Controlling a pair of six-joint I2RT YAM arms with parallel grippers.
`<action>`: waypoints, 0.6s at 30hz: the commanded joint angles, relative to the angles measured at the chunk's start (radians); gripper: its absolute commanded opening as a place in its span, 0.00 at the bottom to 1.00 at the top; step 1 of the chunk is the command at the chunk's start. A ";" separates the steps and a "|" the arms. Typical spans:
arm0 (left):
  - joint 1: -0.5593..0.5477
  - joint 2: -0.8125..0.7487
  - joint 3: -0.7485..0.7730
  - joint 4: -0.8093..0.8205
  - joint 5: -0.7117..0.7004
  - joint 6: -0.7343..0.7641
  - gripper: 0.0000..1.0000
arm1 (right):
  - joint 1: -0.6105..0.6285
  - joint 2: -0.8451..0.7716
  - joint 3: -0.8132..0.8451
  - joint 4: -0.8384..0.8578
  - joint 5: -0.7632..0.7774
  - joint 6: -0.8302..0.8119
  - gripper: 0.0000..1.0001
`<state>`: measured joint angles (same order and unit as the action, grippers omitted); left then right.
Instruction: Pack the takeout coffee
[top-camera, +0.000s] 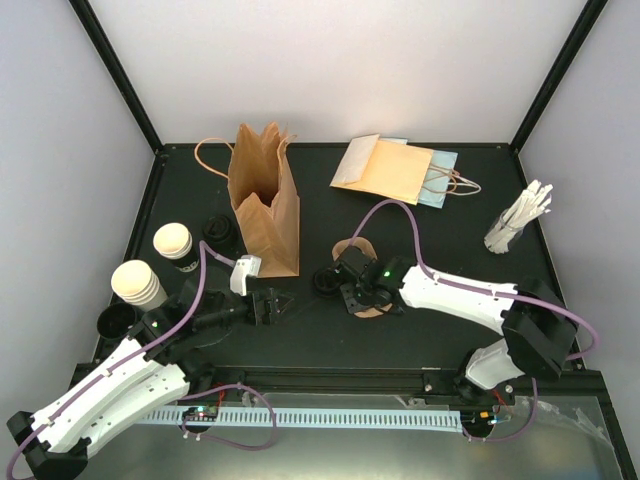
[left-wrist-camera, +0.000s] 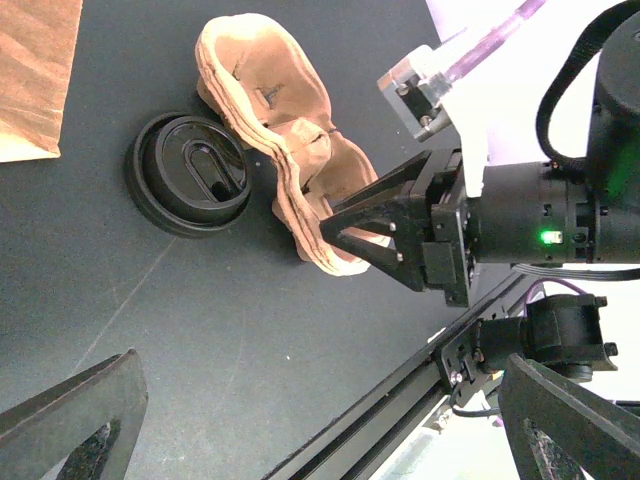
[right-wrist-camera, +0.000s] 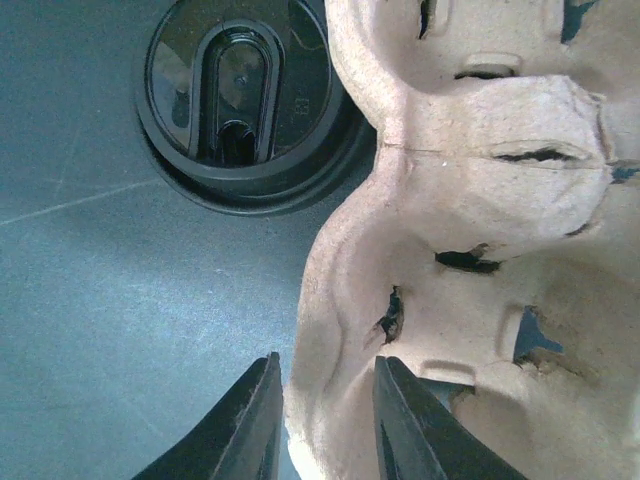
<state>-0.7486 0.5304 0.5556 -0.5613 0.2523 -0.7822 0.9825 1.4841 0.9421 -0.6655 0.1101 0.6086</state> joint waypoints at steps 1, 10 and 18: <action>-0.008 0.005 0.001 0.001 -0.012 0.005 0.99 | 0.005 -0.045 0.016 -0.018 0.031 0.008 0.29; -0.008 0.011 0.001 0.006 -0.006 0.000 0.99 | 0.005 -0.089 0.020 -0.034 0.041 0.014 0.28; -0.008 0.014 0.001 0.014 -0.001 -0.005 0.99 | 0.004 -0.093 0.021 -0.032 0.042 0.010 0.31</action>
<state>-0.7486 0.5385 0.5537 -0.5602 0.2527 -0.7830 0.9821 1.4002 0.9459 -0.6971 0.1303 0.6090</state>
